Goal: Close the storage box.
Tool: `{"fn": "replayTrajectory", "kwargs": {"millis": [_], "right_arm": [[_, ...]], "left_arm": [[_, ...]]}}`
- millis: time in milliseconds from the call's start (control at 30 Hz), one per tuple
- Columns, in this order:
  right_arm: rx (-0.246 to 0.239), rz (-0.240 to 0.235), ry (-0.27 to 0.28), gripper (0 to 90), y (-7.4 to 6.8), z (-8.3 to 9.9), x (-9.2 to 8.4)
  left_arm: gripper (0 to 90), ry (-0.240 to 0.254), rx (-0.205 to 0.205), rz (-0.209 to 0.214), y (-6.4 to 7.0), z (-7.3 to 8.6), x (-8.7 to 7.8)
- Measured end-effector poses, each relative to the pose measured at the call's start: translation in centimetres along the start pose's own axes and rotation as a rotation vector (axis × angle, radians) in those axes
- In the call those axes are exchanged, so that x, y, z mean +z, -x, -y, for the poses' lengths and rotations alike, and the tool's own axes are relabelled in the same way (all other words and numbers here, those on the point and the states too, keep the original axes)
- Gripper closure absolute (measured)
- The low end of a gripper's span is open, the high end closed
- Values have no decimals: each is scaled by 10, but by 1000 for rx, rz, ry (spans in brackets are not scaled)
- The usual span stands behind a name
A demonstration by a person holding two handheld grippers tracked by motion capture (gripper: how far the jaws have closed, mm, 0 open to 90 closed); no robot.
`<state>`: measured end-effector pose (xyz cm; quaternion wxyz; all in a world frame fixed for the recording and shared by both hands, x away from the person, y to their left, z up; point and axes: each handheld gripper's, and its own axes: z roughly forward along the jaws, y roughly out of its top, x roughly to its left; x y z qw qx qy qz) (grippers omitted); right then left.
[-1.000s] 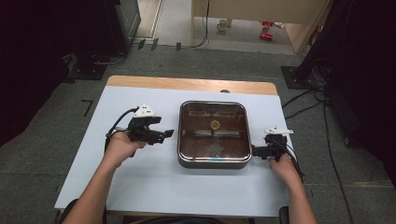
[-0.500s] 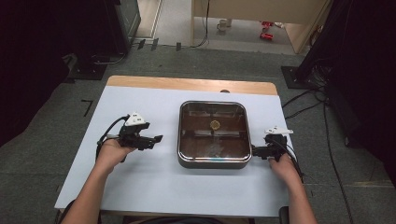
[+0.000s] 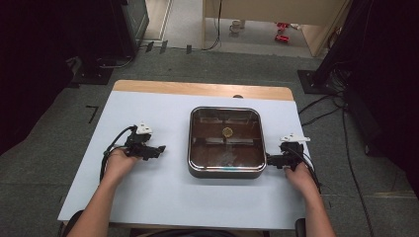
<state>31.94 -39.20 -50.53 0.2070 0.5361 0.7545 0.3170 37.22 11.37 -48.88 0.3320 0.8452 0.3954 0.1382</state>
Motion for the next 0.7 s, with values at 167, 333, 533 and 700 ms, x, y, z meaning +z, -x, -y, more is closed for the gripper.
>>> {"fn": "replayTrajectory", "kwargs": {"millis": [167, 333, 533, 700], "right_arm": [[0, 0, 0, 0, 0, 0, 0], [0, 0, 0, 0, 0, 0, 0], [0, 0, 0, 0, 0, 0, 0], [1, -1, 0, 0, 0, 0, 0]], "left_arm": [[201, 27, 21, -14, 1, 0, 5], [140, 55, 46, 13, 0, 5, 6], [134, 72, 43, 7, 1, 7, 7], [134, 72, 42, 2, 2, 7, 7]]}}
